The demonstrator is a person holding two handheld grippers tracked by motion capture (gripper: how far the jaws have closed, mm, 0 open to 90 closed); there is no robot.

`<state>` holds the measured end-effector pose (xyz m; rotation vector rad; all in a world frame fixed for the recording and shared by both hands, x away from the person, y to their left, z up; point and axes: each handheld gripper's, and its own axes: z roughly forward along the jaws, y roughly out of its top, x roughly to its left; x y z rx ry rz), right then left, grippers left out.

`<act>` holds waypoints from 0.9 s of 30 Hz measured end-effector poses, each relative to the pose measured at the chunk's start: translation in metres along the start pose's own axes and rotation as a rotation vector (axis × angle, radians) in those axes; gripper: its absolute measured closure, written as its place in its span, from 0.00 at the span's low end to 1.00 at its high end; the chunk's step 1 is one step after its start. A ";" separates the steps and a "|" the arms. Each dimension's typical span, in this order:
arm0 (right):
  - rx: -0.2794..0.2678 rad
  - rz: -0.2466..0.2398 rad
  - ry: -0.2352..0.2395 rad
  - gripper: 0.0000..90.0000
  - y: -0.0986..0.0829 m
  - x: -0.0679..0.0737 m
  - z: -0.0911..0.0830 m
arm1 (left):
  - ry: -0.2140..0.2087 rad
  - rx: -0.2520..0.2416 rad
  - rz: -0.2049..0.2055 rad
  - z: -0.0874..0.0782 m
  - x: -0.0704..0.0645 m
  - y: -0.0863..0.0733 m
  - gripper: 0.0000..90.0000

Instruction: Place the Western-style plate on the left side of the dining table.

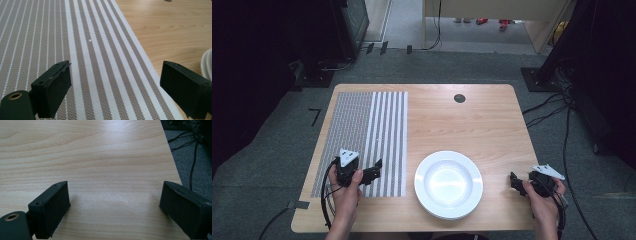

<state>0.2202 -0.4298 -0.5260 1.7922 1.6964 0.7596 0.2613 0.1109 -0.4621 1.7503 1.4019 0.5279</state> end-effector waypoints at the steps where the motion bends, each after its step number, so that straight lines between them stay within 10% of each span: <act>1: 0.000 0.000 0.000 0.09 0.000 0.000 0.000 | 0.000 0.000 0.000 0.000 0.000 0.000 0.11; 13: 0.020 0.015 0.006 0.07 0.002 0.000 -0.001 | -0.047 0.023 0.028 0.006 -0.022 -0.007 0.11; 27: -0.120 0.087 0.050 0.08 0.010 0.006 -0.023 | -0.078 0.041 0.042 0.010 -0.033 -0.011 0.11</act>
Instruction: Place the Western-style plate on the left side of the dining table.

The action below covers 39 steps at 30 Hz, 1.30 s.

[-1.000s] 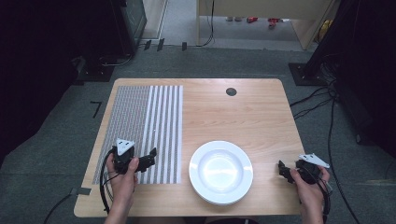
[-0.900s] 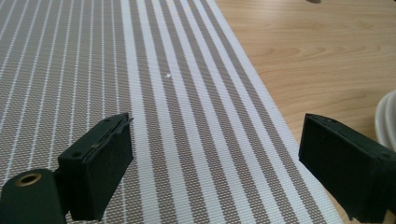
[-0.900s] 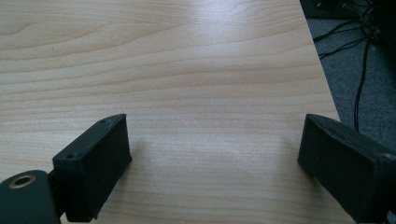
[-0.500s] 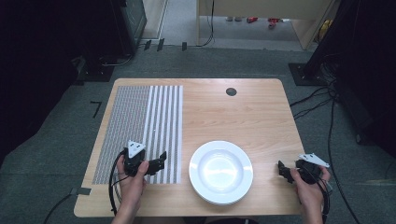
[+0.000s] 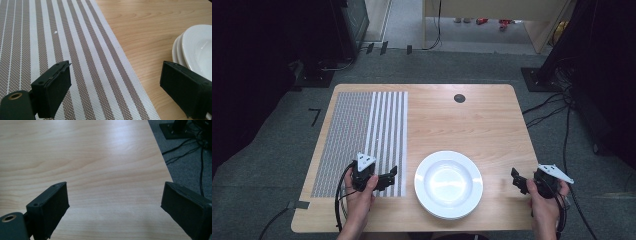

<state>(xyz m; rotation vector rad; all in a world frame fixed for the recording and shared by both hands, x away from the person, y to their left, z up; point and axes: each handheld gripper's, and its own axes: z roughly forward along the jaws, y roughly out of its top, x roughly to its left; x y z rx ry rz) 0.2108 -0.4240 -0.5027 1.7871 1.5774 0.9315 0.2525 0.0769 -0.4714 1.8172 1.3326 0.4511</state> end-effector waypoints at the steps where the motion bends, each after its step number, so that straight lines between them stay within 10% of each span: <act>1: -0.014 -0.003 0.006 0.08 0.001 0.002 -0.001 | -0.001 -0.001 0.000 0.000 -0.001 0.000 0.11; 13: -0.124 -0.008 0.137 0.08 0.007 0.040 -0.012 | -0.024 0.015 0.020 0.004 -0.009 -0.004 0.11; 39: -0.030 -0.029 0.253 0.24 -0.001 0.090 0.001 | -0.152 0.057 0.006 0.013 -0.033 -0.012 0.11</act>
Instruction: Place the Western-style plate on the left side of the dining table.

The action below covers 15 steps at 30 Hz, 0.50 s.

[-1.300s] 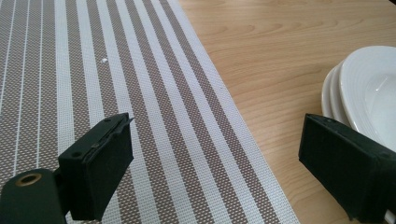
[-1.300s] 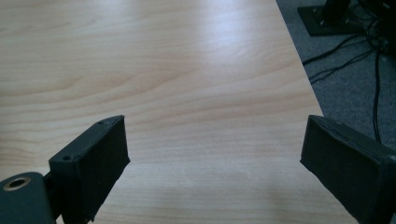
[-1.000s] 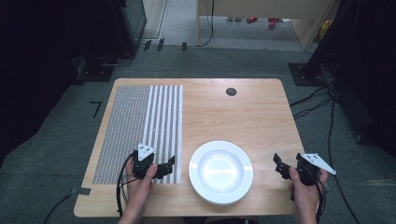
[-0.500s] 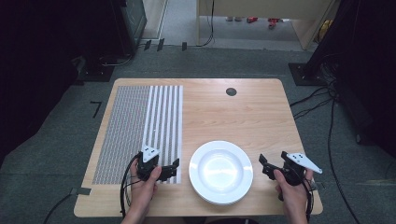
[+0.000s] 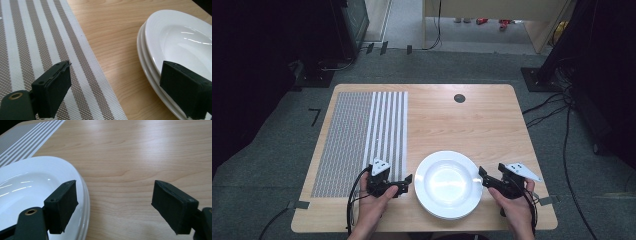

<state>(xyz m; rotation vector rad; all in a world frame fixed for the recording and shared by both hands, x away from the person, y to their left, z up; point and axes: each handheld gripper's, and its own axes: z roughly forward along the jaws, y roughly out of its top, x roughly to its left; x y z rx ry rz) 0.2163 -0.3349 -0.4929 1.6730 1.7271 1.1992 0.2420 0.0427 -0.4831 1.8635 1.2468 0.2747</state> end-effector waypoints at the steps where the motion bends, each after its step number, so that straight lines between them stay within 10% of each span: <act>1: 0.009 0.000 0.005 0.24 0.000 0.002 0.001 | -0.005 0.003 0.006 0.001 -0.001 0.000 0.11; 15: 0.077 -0.041 0.124 0.46 -0.008 0.016 0.009 | -0.089 0.001 0.044 0.005 -0.018 -0.006 0.35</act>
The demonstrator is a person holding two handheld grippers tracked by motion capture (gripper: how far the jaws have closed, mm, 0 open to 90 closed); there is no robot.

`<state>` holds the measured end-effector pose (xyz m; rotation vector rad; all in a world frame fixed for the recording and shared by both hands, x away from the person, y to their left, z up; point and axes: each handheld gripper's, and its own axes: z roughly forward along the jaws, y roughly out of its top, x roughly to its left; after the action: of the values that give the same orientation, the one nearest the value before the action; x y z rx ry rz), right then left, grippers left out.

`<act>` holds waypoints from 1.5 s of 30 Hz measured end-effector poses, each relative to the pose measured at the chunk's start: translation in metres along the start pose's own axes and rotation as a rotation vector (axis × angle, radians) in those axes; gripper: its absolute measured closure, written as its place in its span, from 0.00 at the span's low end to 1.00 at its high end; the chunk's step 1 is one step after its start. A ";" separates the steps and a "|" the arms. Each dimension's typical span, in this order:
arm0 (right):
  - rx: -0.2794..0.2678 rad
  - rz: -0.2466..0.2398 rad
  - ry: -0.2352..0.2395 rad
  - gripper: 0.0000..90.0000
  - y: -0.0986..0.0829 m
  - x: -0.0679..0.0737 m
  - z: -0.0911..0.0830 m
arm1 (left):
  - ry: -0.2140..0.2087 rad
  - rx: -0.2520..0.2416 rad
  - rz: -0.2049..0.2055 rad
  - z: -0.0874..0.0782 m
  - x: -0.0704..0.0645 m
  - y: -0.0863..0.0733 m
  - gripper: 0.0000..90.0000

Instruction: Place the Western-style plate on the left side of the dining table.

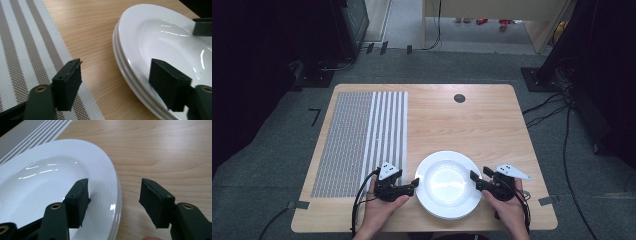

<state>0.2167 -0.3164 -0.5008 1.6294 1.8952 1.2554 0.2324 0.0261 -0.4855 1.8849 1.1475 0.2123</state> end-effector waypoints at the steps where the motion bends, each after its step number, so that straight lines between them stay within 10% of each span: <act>1: 0.005 -0.008 0.000 0.47 0.000 0.001 0.001 | -0.007 0.000 0.004 0.000 -0.001 0.000 0.38; 13: 0.013 -0.006 0.046 0.54 -0.001 0.005 0.005 | -0.103 0.019 0.019 0.006 -0.012 -0.006 0.54; 23: 0.031 0.021 0.096 0.63 -0.001 -0.005 0.006 | -0.099 0.014 0.016 0.006 -0.013 -0.006 0.56; 34: -0.008 -0.031 0.042 0.65 -0.001 0.002 0.002 | -0.097 0.008 0.017 0.004 -0.012 -0.006 0.59; 38: -0.071 -0.039 0.007 0.81 0.000 0.003 -0.003 | -0.095 0.008 0.021 0.004 -0.012 -0.006 0.59; 45: -0.081 0.084 0.106 0.79 0.000 -0.009 -0.006 | -0.096 0.009 0.014 0.004 -0.012 -0.006 0.60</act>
<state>0.2147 -0.3268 -0.4997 1.6462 1.8274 1.4595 0.2242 0.0154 -0.4887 1.8915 1.0723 0.1234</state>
